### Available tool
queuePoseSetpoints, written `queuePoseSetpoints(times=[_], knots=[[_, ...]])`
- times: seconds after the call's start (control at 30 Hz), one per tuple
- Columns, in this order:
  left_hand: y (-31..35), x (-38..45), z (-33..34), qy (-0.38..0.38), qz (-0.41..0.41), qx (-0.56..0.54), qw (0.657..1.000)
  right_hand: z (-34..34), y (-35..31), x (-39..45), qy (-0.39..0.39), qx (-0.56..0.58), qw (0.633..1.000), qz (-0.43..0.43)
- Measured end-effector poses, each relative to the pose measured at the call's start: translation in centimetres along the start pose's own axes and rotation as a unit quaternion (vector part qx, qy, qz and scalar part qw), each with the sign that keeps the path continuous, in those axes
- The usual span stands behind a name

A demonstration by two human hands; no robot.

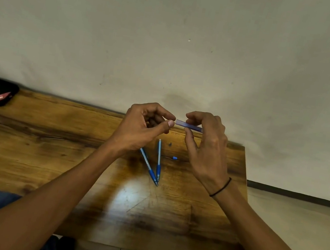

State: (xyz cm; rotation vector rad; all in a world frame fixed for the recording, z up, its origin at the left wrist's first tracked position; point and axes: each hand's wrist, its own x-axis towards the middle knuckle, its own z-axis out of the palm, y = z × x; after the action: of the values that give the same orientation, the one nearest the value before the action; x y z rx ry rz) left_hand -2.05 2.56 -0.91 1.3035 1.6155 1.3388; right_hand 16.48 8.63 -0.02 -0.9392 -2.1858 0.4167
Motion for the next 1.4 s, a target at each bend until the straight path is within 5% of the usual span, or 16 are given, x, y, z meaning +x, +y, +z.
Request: queuePoseSetpoints(times=[0.8, 1.4], knots=[[0.0, 0.4, -0.5, 0.009, -0.023, 0.054, 0.998, 0.5, 1.5, -0.2, 0.032, -0.042, 0.999, -0.004], [-0.4, 0.8, -2.3, 0.066, -0.046, 0.028, 0.996, 0.9, 2.4, -0.8, 0.029, 0.035, 0.995, 0.093]])
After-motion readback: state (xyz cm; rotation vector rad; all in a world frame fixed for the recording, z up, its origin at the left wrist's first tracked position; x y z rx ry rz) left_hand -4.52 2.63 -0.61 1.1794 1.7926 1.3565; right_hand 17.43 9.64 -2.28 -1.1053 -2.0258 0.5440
